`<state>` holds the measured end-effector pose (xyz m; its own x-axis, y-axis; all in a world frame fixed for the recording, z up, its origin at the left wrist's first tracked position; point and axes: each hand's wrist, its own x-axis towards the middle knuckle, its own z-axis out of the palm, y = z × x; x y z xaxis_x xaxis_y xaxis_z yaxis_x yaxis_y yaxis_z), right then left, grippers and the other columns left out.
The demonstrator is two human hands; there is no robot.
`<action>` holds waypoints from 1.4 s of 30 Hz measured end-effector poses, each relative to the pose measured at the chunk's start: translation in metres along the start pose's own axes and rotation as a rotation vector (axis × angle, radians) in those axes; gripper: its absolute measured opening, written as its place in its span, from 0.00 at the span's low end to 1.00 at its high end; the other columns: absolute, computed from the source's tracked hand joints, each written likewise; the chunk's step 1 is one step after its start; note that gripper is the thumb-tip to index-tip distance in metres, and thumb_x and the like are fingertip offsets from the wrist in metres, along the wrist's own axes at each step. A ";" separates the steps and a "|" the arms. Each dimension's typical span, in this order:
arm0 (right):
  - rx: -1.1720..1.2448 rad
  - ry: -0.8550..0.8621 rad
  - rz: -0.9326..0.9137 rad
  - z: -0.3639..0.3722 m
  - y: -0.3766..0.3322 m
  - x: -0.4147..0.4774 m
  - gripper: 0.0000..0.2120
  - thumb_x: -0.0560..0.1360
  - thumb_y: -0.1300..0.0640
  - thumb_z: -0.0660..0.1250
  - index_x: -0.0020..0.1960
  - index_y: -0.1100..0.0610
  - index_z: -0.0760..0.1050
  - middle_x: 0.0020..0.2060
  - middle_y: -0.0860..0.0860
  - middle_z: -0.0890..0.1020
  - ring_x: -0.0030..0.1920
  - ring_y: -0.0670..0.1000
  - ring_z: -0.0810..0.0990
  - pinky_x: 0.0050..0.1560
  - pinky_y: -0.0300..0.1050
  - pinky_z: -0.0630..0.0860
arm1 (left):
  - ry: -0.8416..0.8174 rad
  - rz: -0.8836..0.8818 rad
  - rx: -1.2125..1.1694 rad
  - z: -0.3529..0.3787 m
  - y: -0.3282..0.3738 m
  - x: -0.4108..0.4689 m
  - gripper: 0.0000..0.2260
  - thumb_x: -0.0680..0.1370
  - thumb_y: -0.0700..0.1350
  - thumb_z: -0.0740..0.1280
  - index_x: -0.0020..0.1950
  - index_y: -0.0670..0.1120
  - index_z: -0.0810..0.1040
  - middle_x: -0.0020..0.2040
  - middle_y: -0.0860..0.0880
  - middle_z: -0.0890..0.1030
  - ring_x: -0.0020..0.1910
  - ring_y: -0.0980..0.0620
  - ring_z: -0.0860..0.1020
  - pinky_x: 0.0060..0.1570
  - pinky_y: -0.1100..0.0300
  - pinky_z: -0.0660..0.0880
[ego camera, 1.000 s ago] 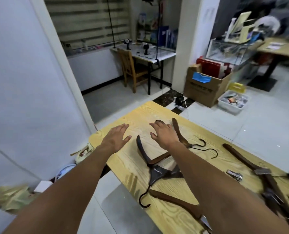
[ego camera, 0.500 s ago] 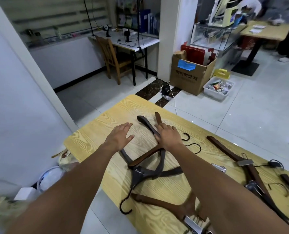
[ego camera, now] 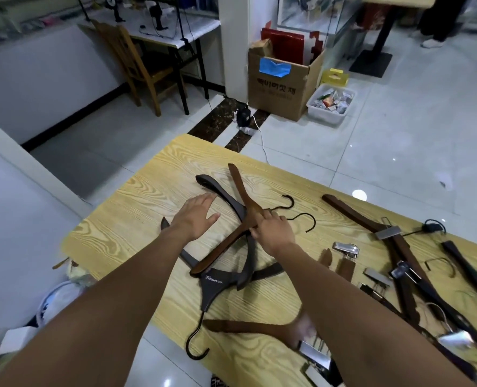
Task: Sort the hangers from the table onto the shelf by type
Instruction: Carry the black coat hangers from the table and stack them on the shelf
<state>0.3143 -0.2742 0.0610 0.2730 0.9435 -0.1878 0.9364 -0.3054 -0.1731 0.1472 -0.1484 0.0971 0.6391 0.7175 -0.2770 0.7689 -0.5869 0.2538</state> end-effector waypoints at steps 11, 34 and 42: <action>0.002 -0.144 0.214 0.057 -0.012 0.008 0.22 0.80 0.45 0.55 0.67 0.59 0.66 0.63 0.57 0.73 0.64 0.58 0.69 0.63 0.51 0.66 | -0.079 0.103 -0.042 0.027 -0.010 0.042 0.26 0.82 0.55 0.54 0.78 0.50 0.51 0.78 0.50 0.53 0.77 0.49 0.52 0.76 0.54 0.50; 0.301 -0.192 0.609 0.049 -0.035 0.017 0.17 0.77 0.67 0.57 0.65 0.64 0.63 0.61 0.61 0.74 0.62 0.62 0.74 0.58 0.52 0.71 | -0.144 0.171 -0.048 0.043 -0.031 0.044 0.27 0.81 0.55 0.54 0.78 0.50 0.52 0.78 0.49 0.54 0.77 0.49 0.52 0.75 0.55 0.50; 0.279 -0.143 0.637 0.044 -0.022 0.006 0.10 0.79 0.65 0.60 0.59 0.64 0.71 0.56 0.60 0.77 0.57 0.61 0.78 0.47 0.48 0.71 | -0.173 0.196 -0.035 0.060 0.001 0.036 0.27 0.82 0.54 0.54 0.78 0.48 0.51 0.77 0.48 0.56 0.76 0.49 0.54 0.76 0.55 0.50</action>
<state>0.2859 -0.2673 0.0206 0.6992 0.5504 -0.4563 0.5078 -0.8316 -0.2250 0.1724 -0.1456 0.0315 0.7721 0.5145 -0.3730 0.6306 -0.6929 0.3495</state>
